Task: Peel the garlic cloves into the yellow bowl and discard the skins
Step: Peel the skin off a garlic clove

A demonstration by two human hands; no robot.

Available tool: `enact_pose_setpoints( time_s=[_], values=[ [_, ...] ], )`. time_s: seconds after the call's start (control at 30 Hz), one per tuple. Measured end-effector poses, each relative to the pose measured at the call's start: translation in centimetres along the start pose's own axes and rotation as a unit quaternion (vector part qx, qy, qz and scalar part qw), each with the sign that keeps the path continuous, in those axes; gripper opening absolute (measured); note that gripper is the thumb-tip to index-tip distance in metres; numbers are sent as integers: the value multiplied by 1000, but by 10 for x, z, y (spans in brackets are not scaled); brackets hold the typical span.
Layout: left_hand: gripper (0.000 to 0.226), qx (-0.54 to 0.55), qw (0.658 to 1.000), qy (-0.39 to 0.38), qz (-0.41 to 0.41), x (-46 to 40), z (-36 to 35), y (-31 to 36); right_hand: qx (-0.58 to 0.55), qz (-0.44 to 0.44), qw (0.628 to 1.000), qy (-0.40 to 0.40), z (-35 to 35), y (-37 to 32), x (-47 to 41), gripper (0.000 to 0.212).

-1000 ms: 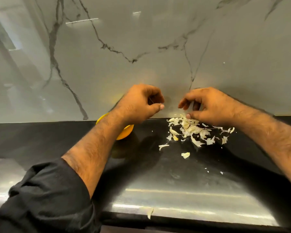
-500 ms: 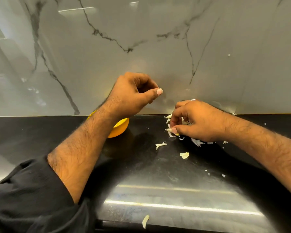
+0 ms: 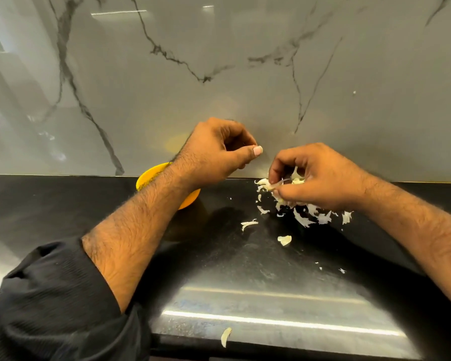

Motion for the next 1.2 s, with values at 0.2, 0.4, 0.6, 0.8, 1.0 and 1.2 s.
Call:
enact_pose_setpoints(
  time_s=[0.2, 0.4, 0.6, 0.8, 1.0, 1.2],
  values=[
    [16, -49, 999, 1, -13, 0, -8, 5, -62, -30, 998, 11, 17, 19, -1, 11],
    [12, -47, 999, 1, 12, -10, -24, 9, -108, -63, 991, 38, 42, 32, 6, 10],
    [11, -5, 998, 47, 38, -25, -26, 13, -98, -118, 986, 67, 50, 49, 21, 22],
    [13, -42, 999, -12, 29, -12, -40, 3, -60, -140, 986, 71, 47, 58, 24, 16],
    [15, 51, 998, -8, 37, -10, -25, 8, 32, -176, 981, 71, 44, 70, 20, 15],
    [17, 41, 998, -49, 22, -2, -41, 18, 181, -163, 970, 14, 37, 66, 19, 14]
  ],
)
Point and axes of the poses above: each hand's wrist, its own x-axis away from the middle knuckle, its own z-axis out of the back of the hand, y = z × x, the point moved 6 cm from there along -x, towards the middle knuckle, and after that the axes turned 3 degrees about y, right-handed, at the moved point
